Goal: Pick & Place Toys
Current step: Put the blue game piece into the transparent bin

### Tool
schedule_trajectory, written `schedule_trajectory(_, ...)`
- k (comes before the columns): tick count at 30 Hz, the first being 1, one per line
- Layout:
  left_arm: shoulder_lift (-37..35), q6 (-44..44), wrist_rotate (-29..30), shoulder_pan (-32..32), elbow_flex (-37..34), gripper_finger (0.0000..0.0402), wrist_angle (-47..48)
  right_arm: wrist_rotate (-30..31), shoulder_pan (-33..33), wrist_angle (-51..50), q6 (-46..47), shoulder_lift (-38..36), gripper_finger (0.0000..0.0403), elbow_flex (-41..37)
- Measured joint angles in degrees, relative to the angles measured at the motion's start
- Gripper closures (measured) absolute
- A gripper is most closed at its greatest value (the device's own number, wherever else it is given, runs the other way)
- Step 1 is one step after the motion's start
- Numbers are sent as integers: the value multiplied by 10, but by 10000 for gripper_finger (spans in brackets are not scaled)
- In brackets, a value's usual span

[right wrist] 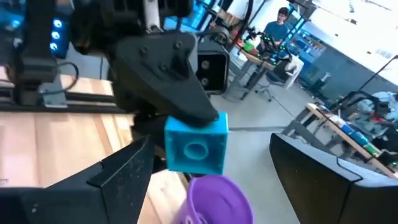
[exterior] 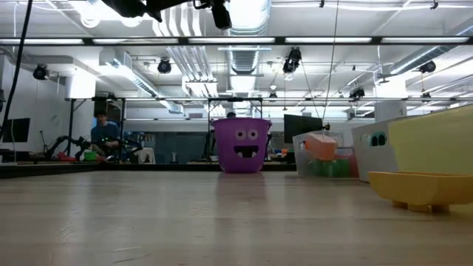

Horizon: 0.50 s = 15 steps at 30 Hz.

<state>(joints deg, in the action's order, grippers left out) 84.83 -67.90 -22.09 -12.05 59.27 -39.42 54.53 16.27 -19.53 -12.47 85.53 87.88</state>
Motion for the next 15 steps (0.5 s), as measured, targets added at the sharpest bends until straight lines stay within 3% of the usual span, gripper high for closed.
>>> schedule_trajectory(15, 0, 2, 6, 0, 0, 277, -13, -11, 0, 23, 15, 15, 87, 4)
